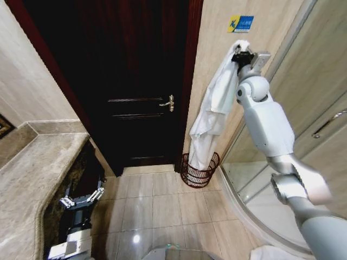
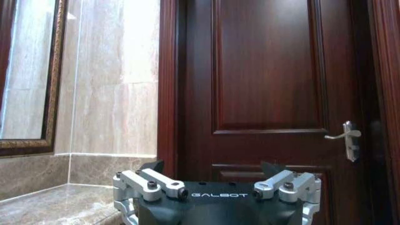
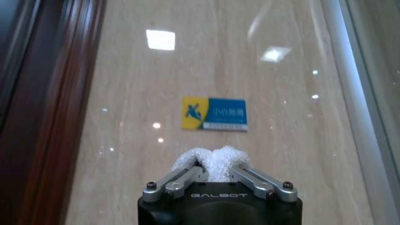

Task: Discard the used towel into the hamper.

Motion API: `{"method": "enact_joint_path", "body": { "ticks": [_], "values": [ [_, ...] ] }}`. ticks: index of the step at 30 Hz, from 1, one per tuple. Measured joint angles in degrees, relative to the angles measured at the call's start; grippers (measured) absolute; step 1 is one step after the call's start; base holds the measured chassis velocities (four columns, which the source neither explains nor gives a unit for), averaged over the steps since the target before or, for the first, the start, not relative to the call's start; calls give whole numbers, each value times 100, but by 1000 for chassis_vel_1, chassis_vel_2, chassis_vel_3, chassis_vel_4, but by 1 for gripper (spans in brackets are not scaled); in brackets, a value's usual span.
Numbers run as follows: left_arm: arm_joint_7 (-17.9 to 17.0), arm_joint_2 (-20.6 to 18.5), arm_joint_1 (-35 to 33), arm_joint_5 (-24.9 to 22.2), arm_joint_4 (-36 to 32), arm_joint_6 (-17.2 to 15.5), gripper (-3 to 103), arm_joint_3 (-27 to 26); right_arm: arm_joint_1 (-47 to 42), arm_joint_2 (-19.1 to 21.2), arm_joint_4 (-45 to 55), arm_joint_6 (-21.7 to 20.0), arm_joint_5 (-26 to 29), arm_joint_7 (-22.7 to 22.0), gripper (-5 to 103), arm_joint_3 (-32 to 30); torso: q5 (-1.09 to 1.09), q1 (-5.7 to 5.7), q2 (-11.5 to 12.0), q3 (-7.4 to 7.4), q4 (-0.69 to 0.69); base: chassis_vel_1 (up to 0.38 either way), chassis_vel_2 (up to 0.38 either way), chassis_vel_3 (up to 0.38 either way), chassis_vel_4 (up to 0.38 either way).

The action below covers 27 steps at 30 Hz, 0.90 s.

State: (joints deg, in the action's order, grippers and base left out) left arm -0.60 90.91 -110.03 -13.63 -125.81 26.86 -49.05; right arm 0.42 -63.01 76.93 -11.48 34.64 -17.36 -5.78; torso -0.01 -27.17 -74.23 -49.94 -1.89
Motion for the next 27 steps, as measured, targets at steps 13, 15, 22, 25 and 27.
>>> {"method": "enact_joint_path", "body": {
  "ticks": [13, 15, 22, 25, 27],
  "values": [
    [6, -10, -98, 30, 71, 147, 100, 27, -82, 67, -609, -240, 369, 632, 4, 72, 3, 178, 390, 209, 0, 0, 0, 0, 0],
    [6, -15, -94, 21, 80, 155, 100, 24, -16, 22, -790, -234, 354, 712, 4, 95, 0, 218, 481, 261, 0, 0, 0, 0, 0],
    [5, -36, -76, -6, 108, 157, 100, 20, 158, -128, -1201, -294, 392, 762, 4, 115, 0, 321, 701, 378, 0, 0, 0, 0, 0],
    [5, -53, -72, -23, 114, 158, 100, 19, 172, -151, -1253, -304, 391, 759, 4, 116, 2, 355, 782, 424, 0, 0, 0, 0, 0],
    [5, -61, -71, -45, 117, 158, 100, 16, 165, -148, -1239, -319, 391, 755, 4, 117, 1, 372, 822, 446, 0, 0, 0, 0, 0]
  ]
}}
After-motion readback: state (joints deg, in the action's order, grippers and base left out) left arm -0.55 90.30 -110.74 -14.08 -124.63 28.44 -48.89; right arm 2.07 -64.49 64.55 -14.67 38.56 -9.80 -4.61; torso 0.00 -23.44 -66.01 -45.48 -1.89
